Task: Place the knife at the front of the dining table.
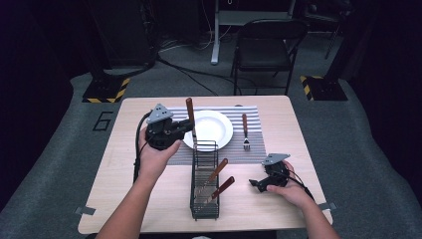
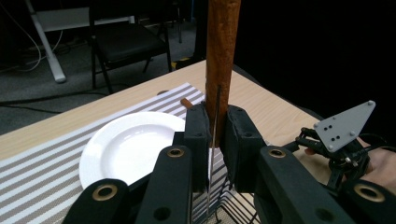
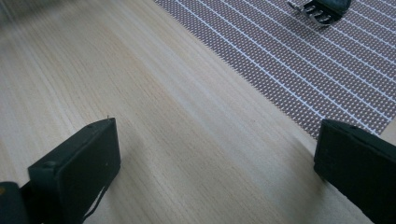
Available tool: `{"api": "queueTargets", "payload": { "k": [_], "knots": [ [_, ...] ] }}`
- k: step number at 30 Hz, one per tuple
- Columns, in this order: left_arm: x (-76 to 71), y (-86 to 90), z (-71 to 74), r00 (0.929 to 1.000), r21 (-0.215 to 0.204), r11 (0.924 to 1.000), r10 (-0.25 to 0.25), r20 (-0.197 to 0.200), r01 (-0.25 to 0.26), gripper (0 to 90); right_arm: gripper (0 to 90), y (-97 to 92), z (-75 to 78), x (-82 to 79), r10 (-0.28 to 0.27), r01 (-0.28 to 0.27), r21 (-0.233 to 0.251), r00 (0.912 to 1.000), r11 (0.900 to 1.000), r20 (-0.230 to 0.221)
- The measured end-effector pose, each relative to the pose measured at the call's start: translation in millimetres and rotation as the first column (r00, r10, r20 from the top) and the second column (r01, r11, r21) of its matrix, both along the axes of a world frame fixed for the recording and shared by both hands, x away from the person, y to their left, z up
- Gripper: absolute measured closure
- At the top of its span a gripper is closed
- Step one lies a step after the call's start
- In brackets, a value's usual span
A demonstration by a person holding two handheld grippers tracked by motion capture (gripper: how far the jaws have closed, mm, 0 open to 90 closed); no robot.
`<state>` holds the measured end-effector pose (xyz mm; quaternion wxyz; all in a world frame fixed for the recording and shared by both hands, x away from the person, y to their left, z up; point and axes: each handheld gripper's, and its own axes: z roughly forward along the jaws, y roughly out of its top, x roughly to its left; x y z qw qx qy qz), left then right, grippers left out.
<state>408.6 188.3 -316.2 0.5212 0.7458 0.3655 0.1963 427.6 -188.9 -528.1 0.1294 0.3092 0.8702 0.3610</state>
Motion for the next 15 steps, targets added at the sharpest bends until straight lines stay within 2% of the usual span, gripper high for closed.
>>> {"api": "queueTargets", "payload": {
  "k": [10,15],
  "knots": [
    [3.1,13.4,10.9,0.9997,-0.005,0.9998,0.02,0.012,-0.02,80.1,0.0,0.1,0.0,0.0,-0.001,0.001,0.001,1.0,1.0,-0.001],
    [9.5,19.9,14.2,0.9992,-0.011,0.9991,0.04,0.008,-0.04,80.1,0.0,0.1,0.0,0.0,-0.001,0.001,0.001,1.0,1.0,0.0]
  ]
}}
